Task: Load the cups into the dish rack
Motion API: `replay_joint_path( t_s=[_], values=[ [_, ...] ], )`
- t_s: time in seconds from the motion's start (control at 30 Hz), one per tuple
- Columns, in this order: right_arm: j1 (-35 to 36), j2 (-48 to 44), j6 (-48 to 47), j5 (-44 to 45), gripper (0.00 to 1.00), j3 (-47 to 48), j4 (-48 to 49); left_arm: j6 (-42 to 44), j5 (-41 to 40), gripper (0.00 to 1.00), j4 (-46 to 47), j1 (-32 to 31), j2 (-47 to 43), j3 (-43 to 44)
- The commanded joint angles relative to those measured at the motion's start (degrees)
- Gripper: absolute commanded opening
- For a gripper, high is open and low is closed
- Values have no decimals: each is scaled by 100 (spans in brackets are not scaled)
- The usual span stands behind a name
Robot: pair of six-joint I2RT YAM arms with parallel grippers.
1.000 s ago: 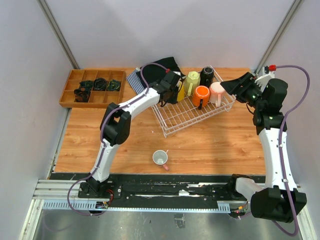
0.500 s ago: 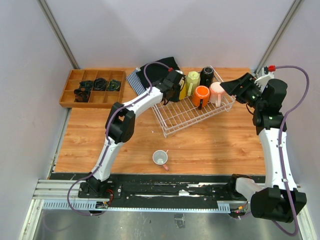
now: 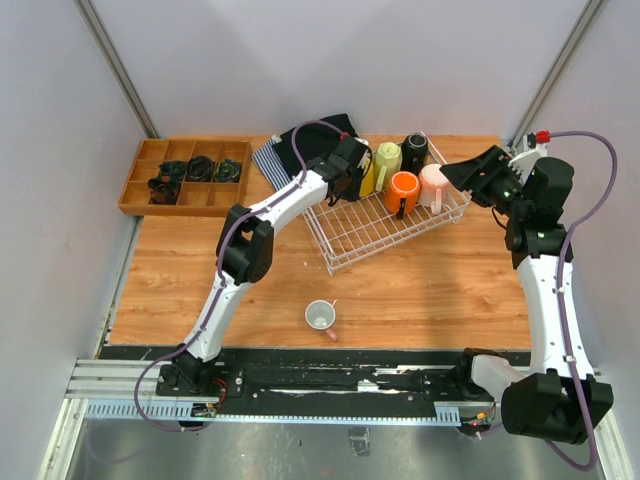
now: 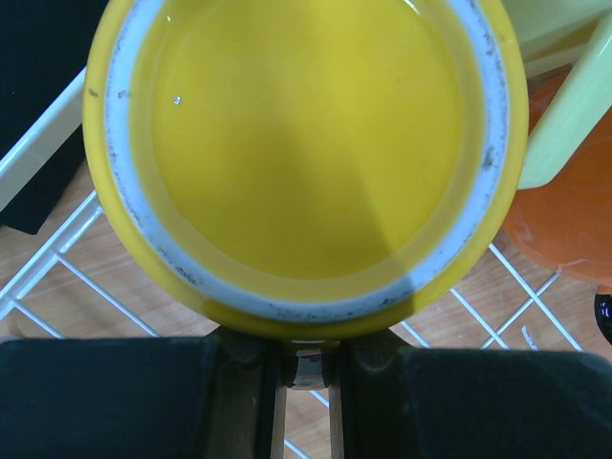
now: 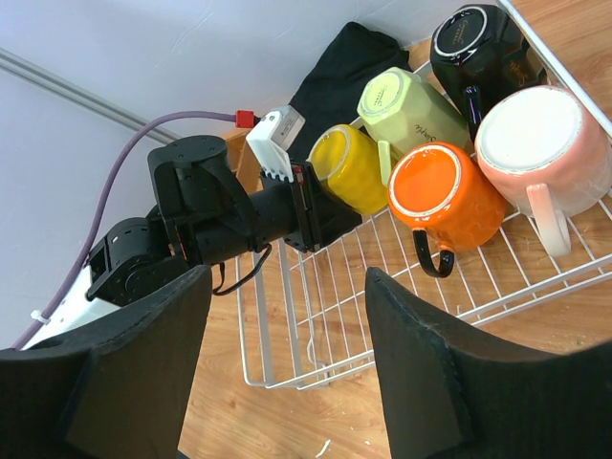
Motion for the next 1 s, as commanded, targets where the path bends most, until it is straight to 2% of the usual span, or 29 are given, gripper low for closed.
replay_joint_path(
  t_s=[0.0, 0.07, 0.17, 0.37, 0.47, 0.67, 0.97],
  values=[
    [-115, 15, -120, -72, 66, -3, 28, -12, -24, 20, -36, 56, 160, 292],
    [-115, 11, -120, -72, 66, -13, 28, -34, -36, 25, -47, 56, 120, 219],
    [-111, 24, -107, -72, 66, -18, 37, -73, -33, 27, 31, 48, -8, 8],
    [-115, 19, -65, -107, 66, -52, 85, -113, -21, 48, 190, 44, -212, -261],
    [-115, 19, -58, -111, 66, -52, 90, -181, 31, 53, 269, 39, -269, -367],
    [-108, -7, -41, -111, 66, -84, 89, -316, 121, 51, 432, 38, -448, -604],
    [-102, -20, 30, -130, 66, -137, 186, -414, 164, 43, 484, -46, -661, -778]
  ],
)
